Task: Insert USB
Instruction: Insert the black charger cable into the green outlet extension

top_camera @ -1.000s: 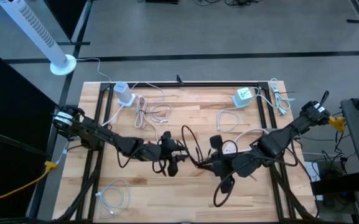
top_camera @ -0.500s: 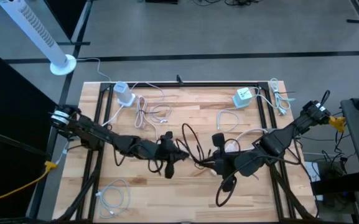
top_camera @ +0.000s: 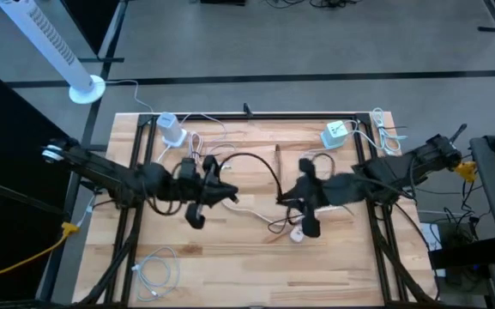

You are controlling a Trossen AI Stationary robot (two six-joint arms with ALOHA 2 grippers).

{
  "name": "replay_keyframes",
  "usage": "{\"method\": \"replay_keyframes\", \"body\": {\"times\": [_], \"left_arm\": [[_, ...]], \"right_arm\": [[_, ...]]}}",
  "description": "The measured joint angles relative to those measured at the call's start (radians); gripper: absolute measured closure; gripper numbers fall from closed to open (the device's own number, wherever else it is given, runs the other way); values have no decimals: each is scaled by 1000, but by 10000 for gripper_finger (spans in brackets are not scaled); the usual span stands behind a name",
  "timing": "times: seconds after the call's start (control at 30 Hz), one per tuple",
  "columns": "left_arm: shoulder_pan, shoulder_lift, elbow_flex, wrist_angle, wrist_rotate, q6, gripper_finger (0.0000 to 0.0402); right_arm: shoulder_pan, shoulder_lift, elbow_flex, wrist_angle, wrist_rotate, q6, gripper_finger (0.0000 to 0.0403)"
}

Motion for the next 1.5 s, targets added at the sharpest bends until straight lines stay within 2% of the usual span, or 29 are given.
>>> {"method": "replay_keyframes", "body": {"times": [0.07,0.13,0.27,0.43,0.63,0.73,0.87,1.0,1.1,1.3,1.4,1.5], "left_arm": [[0,-3,0,22,0,-6,402],[1,1,0,48,1,-19,402],[1,7,-1,91,0,-28,401],[2,7,-1,97,1,-21,401],[2,7,-2,97,1,8,401],[2,6,-2,90,-2,41,401],[22,5,-7,35,-61,77,401],[71,22,-48,38,-42,39,401],[109,42,-120,101,-32,29,401],[208,92,-287,341,-9,2,401],[276,121,-325,387,-6,4,401],[343,175,-337,394,-2,8,401]], "right_arm": [[-12,16,-3,1,-92,18,318],[-12,29,-3,14,-132,19,284],[-13,36,-3,51,-136,13,233],[-13,24,-3,74,-135,-14,203],[-15,11,20,65,-122,-36,199],[-15,12,39,34,-80,-28,201],[-17,10,60,-131,-30,6,200],[-17,11,47,-354,36,62,195],[-17,15,-11,-442,106,89,195],[-66,17,-137,-397,277,27,204],[-131,18,-208,-255,345,-89,209],[-209,18,-304,-33,345,-264,212]]}}
